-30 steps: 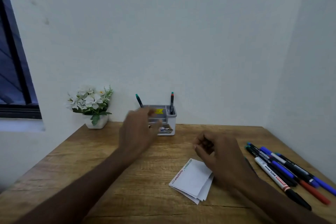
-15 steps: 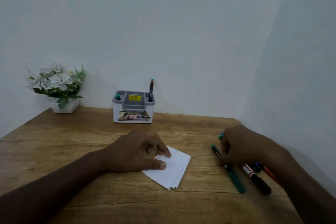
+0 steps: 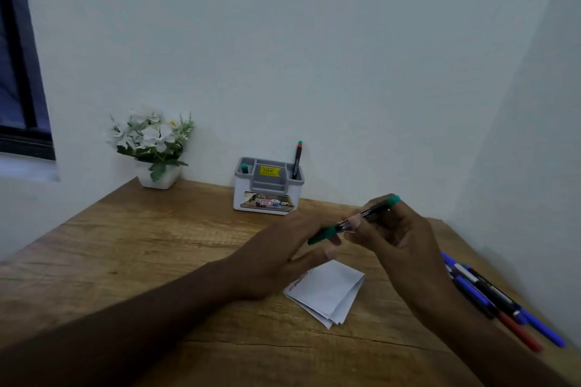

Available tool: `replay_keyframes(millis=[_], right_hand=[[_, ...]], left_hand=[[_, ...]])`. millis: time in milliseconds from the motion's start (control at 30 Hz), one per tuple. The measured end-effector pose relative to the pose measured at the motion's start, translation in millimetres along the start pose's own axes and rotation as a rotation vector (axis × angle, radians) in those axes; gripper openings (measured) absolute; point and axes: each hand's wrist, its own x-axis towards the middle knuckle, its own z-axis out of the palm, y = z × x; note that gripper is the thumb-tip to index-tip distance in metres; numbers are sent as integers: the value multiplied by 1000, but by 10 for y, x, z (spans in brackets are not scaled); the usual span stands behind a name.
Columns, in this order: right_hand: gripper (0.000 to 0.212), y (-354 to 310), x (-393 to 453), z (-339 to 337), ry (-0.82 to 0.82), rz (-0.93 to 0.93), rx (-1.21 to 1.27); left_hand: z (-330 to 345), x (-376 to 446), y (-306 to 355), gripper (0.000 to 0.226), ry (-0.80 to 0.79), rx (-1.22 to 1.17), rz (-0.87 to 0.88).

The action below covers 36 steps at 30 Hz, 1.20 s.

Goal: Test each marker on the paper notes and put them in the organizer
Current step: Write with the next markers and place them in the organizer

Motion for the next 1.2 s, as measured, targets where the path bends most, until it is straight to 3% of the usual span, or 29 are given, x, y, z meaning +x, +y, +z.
replay_keyframes(millis=[333,500,667,800,1100,1200], right_hand=[[23,207,-33,97,59,126,-160],[9,308,-78,130,-68,133,-323],[24,303,-58,183,-70,85,-330],[50,280,-51,214,-34,84,-294],[50,272,-126,223,-48,91,-295],[40,283,-133,211,-16,90,-268]], left_hand=[[105,11,-131,27,127,-26,-94],[88,-8,-135,23,137,-60,-111],[68,10,-93,24,53,-79,-97],[60,4,-92,21,37,-66,-63],[124,-14,-90,22,69,-66,-96],[132,-8,-85,23,59,-64,-78]])
